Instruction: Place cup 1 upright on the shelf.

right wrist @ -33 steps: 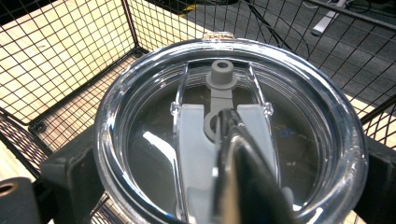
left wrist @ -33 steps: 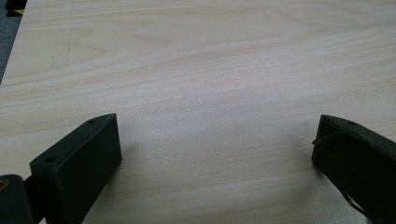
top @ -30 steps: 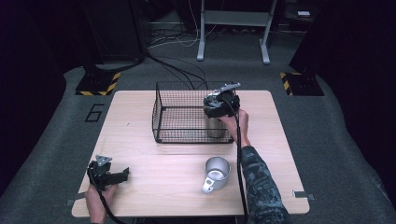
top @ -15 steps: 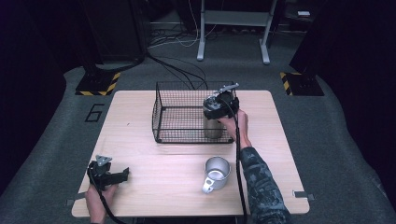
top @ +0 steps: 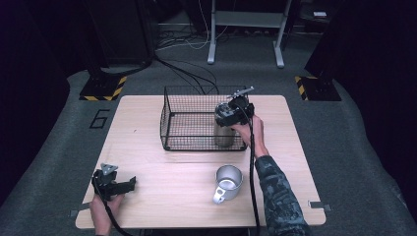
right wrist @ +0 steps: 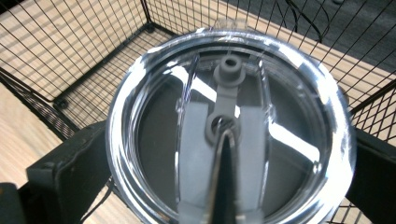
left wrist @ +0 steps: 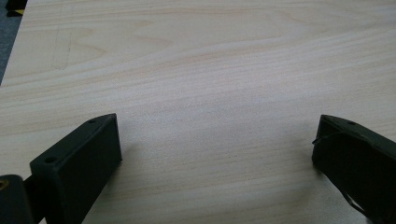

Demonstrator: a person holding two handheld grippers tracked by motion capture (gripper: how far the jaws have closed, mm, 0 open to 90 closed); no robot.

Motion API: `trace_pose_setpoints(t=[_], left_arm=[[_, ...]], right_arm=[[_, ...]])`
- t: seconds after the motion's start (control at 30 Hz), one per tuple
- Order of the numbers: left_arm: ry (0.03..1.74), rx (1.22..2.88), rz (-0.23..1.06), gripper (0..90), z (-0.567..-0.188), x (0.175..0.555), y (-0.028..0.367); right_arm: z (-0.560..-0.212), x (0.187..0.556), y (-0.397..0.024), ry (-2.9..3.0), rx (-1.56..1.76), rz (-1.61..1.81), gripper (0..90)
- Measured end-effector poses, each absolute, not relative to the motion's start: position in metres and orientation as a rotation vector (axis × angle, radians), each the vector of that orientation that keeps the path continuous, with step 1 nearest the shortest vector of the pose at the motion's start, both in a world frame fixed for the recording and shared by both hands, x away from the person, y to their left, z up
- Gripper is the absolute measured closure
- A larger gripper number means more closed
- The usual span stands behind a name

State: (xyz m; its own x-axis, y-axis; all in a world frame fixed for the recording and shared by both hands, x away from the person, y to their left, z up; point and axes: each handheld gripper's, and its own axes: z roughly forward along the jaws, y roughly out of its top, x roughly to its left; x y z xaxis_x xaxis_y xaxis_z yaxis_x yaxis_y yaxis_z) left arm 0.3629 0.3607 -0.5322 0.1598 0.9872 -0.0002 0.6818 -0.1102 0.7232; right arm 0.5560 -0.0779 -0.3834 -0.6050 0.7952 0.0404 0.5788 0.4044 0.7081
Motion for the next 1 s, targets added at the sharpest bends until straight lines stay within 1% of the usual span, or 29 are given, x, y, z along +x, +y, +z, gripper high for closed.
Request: trace_pose_setpoints(t=[0.4, 0.63, 1.0], left_arm=[[1.582, 1.859, 0.677, 1.1, -0.532, 0.363, 0.361], [1.583, 1.859, 0.677, 1.1, -0.532, 0.363, 0.361], [1.583, 1.859, 0.676, 1.1, -0.532, 0.363, 0.361]], right_arm=[[-0.359, 0.538, -0.089, 2.357, 1.173, 1.031, 0.0], [-0.345, 0.517, -0.101, 2.353, 1.108, 1.060, 0.0], [-0.337, 0.477, -0.124, 2.330, 1.049, 1.133, 0.0]])
